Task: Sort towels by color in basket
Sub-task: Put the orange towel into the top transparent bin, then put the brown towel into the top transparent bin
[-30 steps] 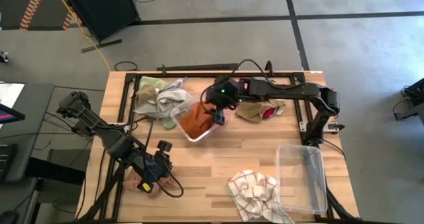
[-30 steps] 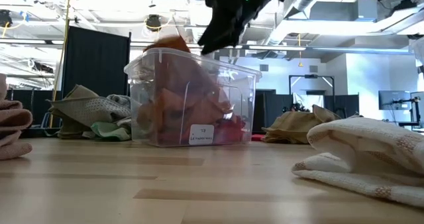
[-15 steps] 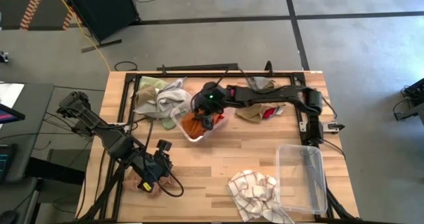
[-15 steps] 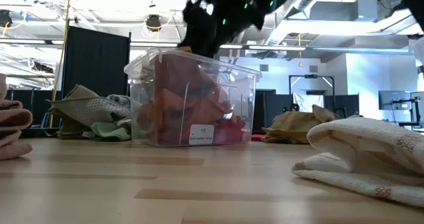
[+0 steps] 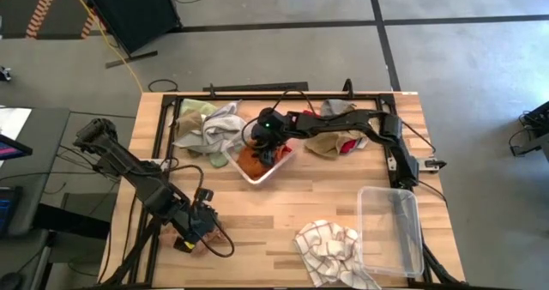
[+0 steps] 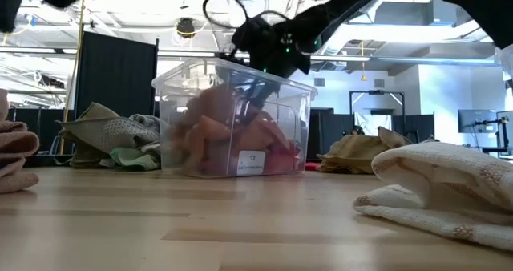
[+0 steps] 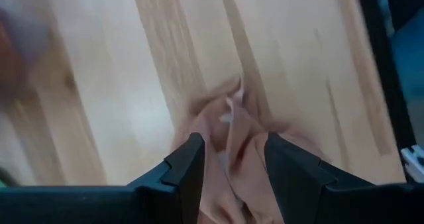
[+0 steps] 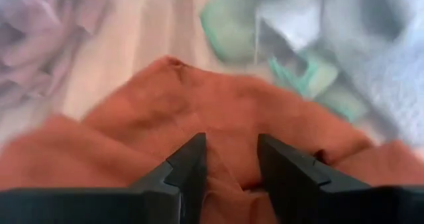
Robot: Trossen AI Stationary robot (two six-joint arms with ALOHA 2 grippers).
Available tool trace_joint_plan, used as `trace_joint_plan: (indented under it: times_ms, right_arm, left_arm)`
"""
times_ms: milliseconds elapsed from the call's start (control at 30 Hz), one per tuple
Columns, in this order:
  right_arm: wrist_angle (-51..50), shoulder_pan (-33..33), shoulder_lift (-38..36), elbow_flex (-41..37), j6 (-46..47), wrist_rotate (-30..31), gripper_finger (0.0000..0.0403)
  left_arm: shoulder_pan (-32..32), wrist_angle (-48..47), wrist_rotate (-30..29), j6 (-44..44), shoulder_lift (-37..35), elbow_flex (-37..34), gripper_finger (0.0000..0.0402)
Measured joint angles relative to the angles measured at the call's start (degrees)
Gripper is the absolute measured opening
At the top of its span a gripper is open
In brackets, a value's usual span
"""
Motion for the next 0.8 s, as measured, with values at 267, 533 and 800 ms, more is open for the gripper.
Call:
trace_joint_plan:
  times_ms: [267, 533, 800]
  right_arm:
    - [-1.9, 1.0, -9.3, 0.0, -0.4, 0.0, 0.0176]
    - [-7.0, 4.4, -19.6, 0.0, -5.5, 0.1, 0.0191]
    - [-13.3, 9.5, -28.0, 0.0, -8.1, 3.7, 0.0261]
  left_arm:
    - [-1.6, 1.2, 1.0, -3.4, 0.0, -3.2, 0.0148]
    - [-4.2, -3.6, 0.7, -7.0, 0.0, -4.2, 0.0164]
    - [-6.4, 1.4, 0.7, -10.1, 0.0, -10.8, 0.0253]
